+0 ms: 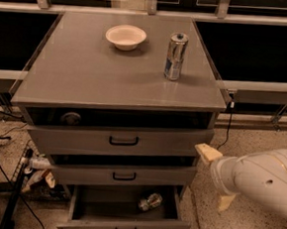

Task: Pick green can from bottom drawer and place on counter

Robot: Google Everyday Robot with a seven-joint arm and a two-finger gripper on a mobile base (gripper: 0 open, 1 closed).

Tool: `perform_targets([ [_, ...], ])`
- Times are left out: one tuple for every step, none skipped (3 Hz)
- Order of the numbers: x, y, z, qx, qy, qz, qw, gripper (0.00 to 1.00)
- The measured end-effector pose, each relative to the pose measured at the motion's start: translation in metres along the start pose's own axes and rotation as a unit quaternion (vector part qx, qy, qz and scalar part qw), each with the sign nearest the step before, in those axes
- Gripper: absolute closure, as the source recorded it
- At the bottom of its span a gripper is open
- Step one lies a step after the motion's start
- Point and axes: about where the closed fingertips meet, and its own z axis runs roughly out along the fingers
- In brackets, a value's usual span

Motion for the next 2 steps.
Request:
perform_targets([
  [-0.014,0.021,0.037,-0.01,-0.016,-0.035,0.9992,0.0],
  [-0.026,0.044,0.077,-0.031,-0.042,-0.043,0.9977,0.0],
])
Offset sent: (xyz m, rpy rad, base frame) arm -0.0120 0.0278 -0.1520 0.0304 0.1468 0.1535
